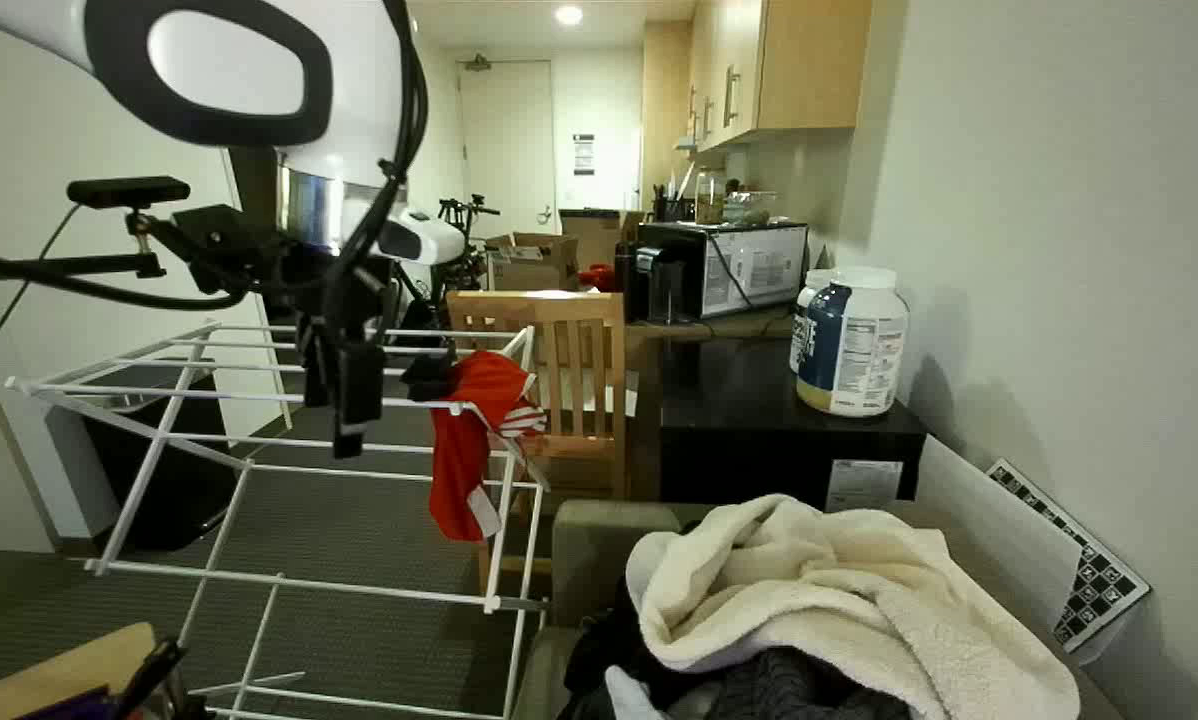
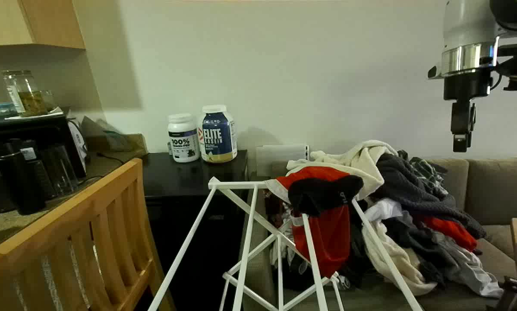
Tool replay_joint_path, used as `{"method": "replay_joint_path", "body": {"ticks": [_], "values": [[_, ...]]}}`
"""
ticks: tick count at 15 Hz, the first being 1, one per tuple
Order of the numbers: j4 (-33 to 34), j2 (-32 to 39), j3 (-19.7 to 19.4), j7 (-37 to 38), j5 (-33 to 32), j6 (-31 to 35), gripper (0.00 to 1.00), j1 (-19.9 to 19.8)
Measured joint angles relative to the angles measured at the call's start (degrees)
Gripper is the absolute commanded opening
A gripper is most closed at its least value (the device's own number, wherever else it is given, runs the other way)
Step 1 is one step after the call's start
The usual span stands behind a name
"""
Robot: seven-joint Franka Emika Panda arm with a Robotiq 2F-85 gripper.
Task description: Pick up the cycling shorts and put them on the white stand
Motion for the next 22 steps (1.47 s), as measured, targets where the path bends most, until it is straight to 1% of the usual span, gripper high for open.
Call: {"method": "replay_joint_path", "body": {"ticks": [9,11,13,15,18,22], "values": [[0.00,0.00,0.03,0.00,0.00,0.00,1.00,-0.02],[0.05,0.35,0.21,0.00,-0.02,1.12,1.00,-0.17],[0.16,1.80,0.65,0.36,-0.11,5.40,1.00,-0.47],[0.35,4.66,1.50,1.65,-0.18,11.63,1.00,-0.89],[1.04,10.55,3.25,5.16,-0.74,20.87,1.00,-1.00],[3.66,18.54,5.03,11.22,-3.80,29.14,1.00,-1.53]]}}
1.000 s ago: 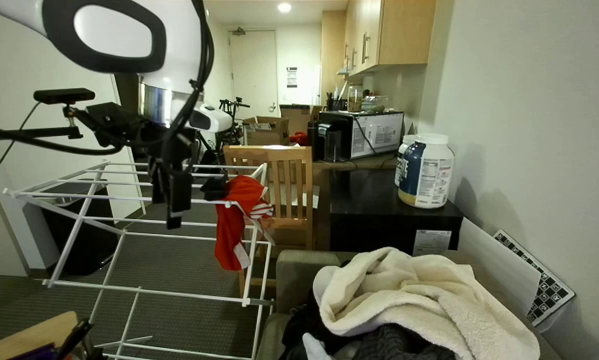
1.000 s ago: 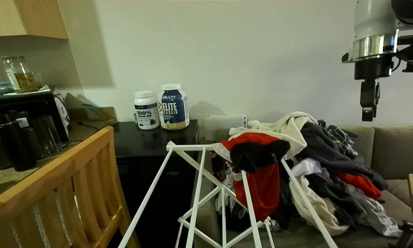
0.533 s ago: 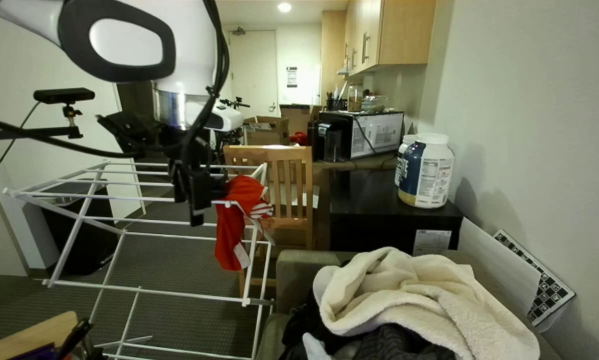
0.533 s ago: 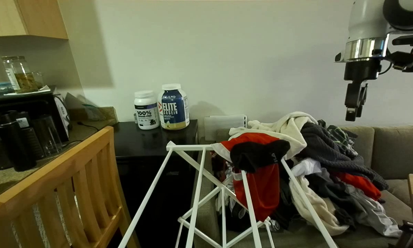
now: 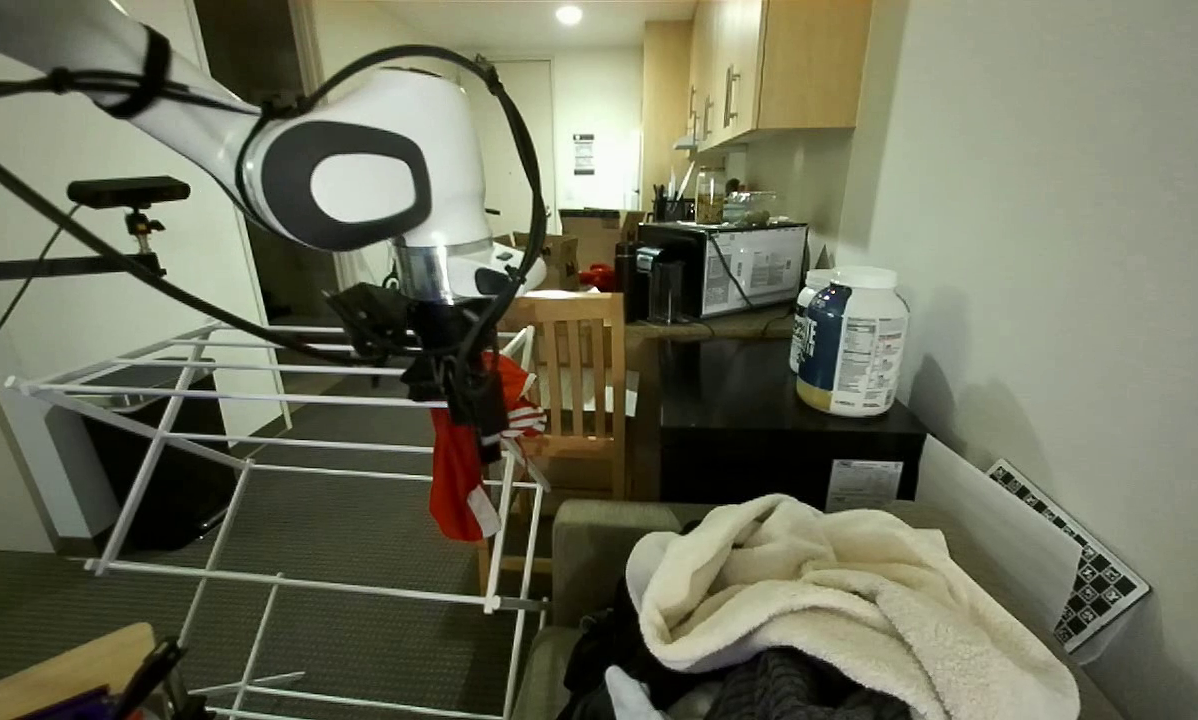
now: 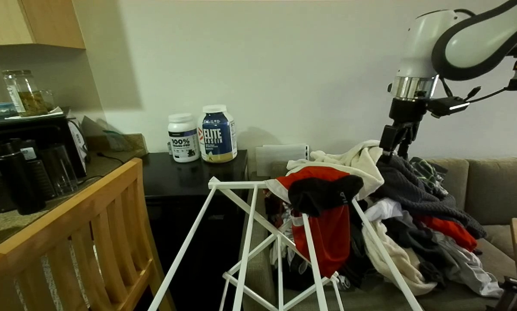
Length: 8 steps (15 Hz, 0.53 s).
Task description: Pick up the cycling shorts and put them on the white stand
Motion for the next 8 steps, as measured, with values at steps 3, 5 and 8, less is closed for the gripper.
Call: {"method": "replay_joint_path", "body": {"ticks": [3,5,8], "values": [[3.98,6.50,0.23,5.53,-4.70,4.46,1.00,-2.12],[7.53,10.92,-0.17,9.34,-8.42,6.01,1.00,-3.89],[13.12,16.93,-2.14,15.01,-13.88,6.56,1.00,-5.30]]}}
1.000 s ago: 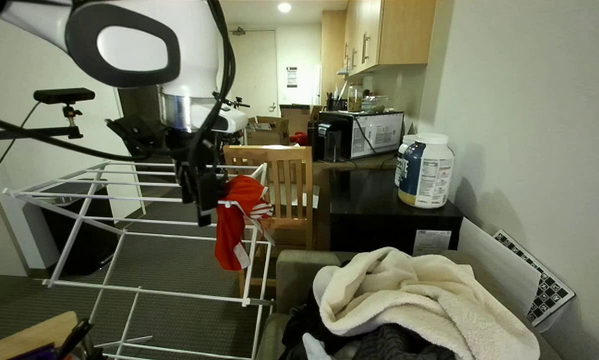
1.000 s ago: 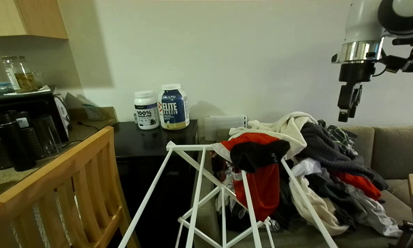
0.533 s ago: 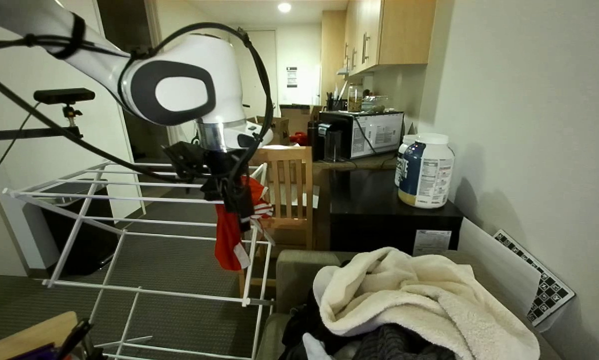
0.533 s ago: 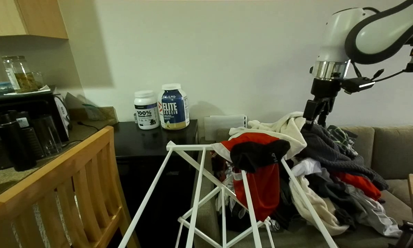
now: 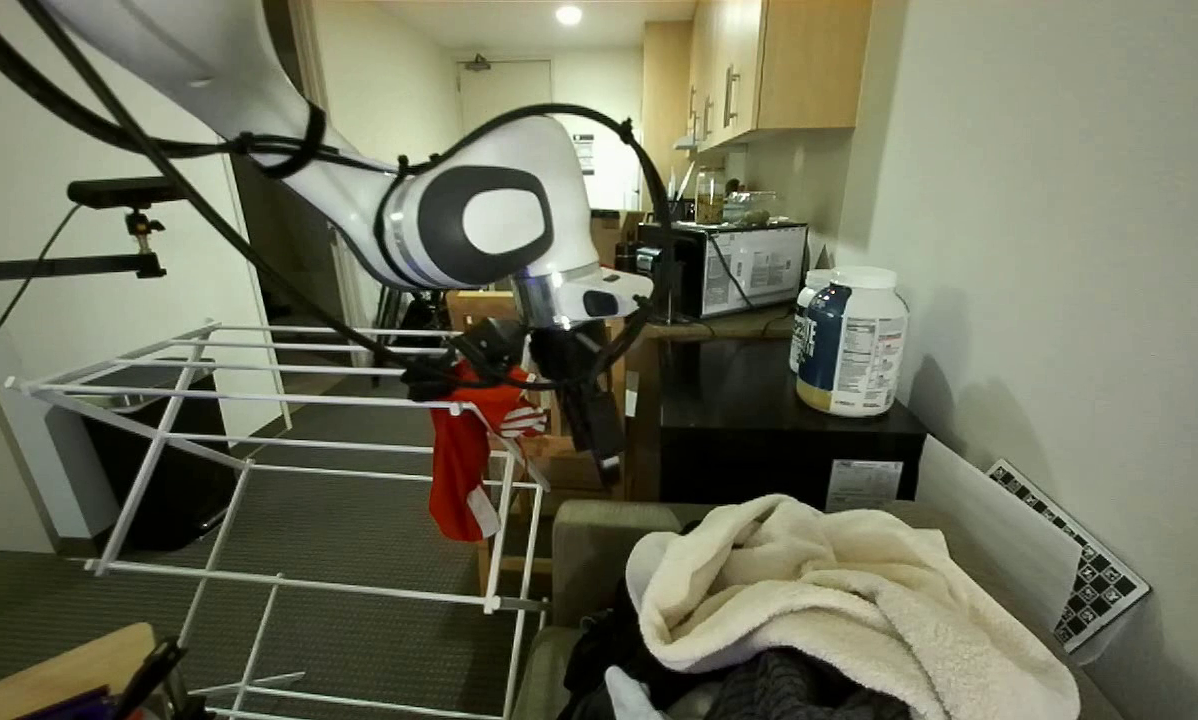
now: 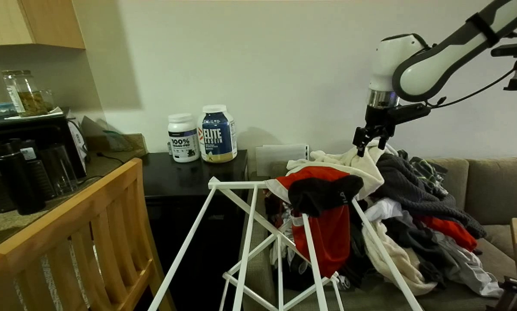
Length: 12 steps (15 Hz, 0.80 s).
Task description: Pick up the cycling shorts and put them on the white stand
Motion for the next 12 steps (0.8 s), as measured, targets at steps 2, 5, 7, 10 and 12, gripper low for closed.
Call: {"method": "replay_joint_path", "body": {"ticks": [2,5,7,10,12], "values": [[3.35,3.40,-1.98,3.52,-2.85,0.00,1.00,-0.09],[7.61,7.71,-5.15,7.40,-6.23,0.00,1.00,-0.03],[10.06,10.09,-7.19,9.26,-8.07,0.00,1.00,0.06],[13.55,13.32,-10.17,11.40,-10.28,-0.01,1.00,0.14],[15.41,15.16,-11.86,12.14,-10.95,-0.06,1.00,0.16]]}}
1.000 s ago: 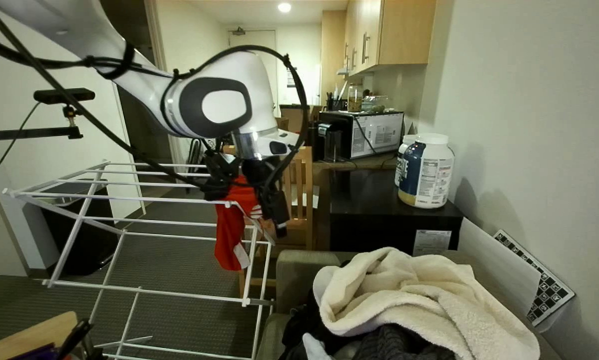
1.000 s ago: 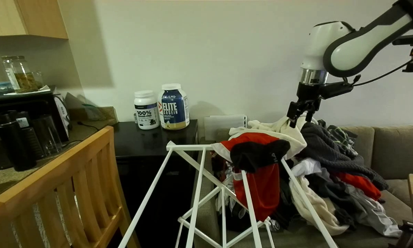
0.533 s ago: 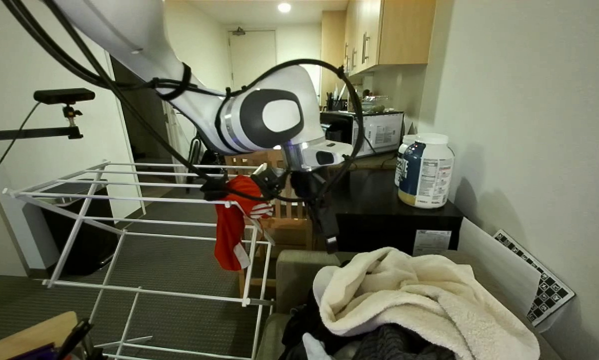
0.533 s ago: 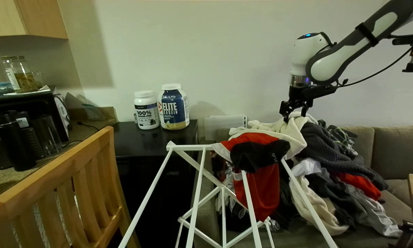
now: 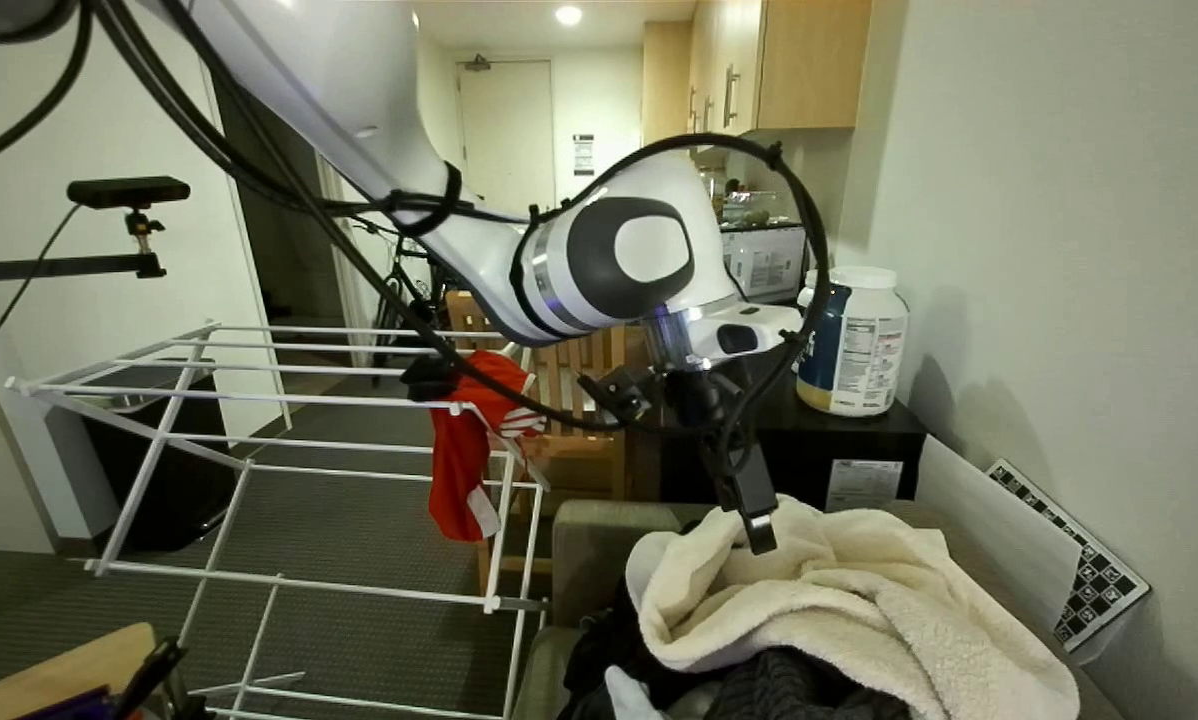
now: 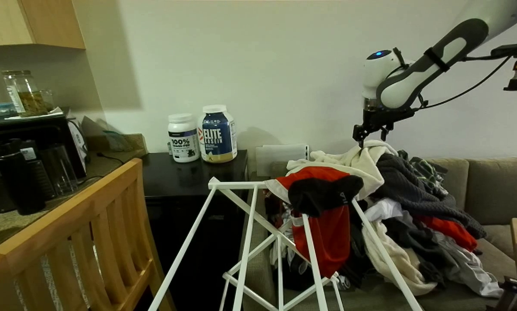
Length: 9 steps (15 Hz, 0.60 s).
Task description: Pick up the cycling shorts and put them on the white stand
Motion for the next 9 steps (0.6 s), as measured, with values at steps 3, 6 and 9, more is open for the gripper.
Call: {"method": "replay_joint_path", "body": {"ticks": [3,6,9], "values": [[2.02,2.20,-1.94,1.01,-0.02,-0.33,1.00,0.03],[3.57,4.04,-3.72,1.75,-0.02,-0.70,1.00,0.05],[5.25,5.62,-5.70,2.34,-0.02,-1.80,1.00,-0.01]]}}
